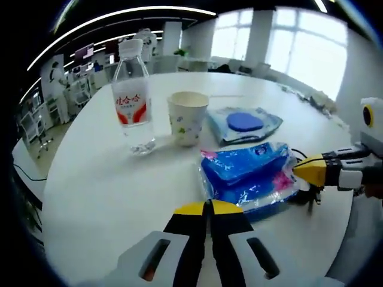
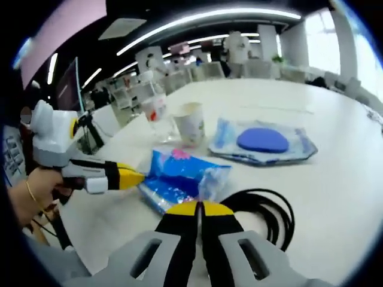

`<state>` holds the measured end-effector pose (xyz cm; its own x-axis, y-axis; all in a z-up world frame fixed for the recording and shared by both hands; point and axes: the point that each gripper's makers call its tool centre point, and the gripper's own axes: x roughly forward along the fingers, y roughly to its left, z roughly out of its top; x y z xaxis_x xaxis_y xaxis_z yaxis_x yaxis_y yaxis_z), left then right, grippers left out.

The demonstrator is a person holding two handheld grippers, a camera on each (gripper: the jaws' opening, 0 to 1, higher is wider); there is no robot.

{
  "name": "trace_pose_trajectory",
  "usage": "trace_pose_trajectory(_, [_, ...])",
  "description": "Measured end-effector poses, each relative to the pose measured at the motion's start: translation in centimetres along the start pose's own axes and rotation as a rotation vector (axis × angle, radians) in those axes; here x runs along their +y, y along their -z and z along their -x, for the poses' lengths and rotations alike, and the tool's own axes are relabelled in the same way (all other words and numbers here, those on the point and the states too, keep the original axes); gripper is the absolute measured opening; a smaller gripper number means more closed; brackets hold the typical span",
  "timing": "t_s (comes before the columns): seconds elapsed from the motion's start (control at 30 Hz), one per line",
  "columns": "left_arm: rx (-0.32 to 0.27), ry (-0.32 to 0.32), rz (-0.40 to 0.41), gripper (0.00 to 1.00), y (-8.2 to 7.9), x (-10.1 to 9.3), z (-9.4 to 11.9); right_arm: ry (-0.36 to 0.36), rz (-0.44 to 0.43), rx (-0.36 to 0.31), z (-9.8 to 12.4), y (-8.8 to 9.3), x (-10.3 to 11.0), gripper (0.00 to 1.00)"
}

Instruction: Arrange the tabletop items into an orderly group along one side of the table until the central work area is clear of visible clutter.

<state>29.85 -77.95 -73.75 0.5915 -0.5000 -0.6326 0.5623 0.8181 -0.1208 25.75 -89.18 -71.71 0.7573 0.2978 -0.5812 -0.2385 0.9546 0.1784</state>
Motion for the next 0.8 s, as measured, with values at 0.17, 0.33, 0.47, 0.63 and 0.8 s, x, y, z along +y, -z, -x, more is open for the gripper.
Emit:
trace_pose_trajectory(0.17, [-0.006, 0.032, -0.011, 0.01, -0.5, -1.8, 0.3, 0.014, 0.020, -0.015, 1.3, -0.5, -1.0, 0.00])
trace_pose_trajectory(0.33, [-0.032, 0.045, -0.009, 0.01, -1.6, -3.3, 0.8, 0.009, 0.022, -0.033, 2.5, -1.1, -2.0, 0.00])
trace_pose_trajectory(0.47, [-0.041, 0.052, 0.004, 0.01, -2.4, -4.3, 0.7, 0.000, 0.037, -0.046, 3.5, -1.9, -2.9, 0.00])
trace_pose_trajectory(0.63, [-0.056, 0.080, -0.004, 0.01, -3.7, -6.4, 0.7, 0.007, 0.066, -0.034, 4.8, -2.2, -4.8, 0.00])
trace_pose_trajectory(0.8, [-0.053, 0.091, -0.075, 0.01, -4.2, -8.9, 0.0, 0.008, 0.081, -0.045, 6.1, -2.7, -6.7, 0.00])
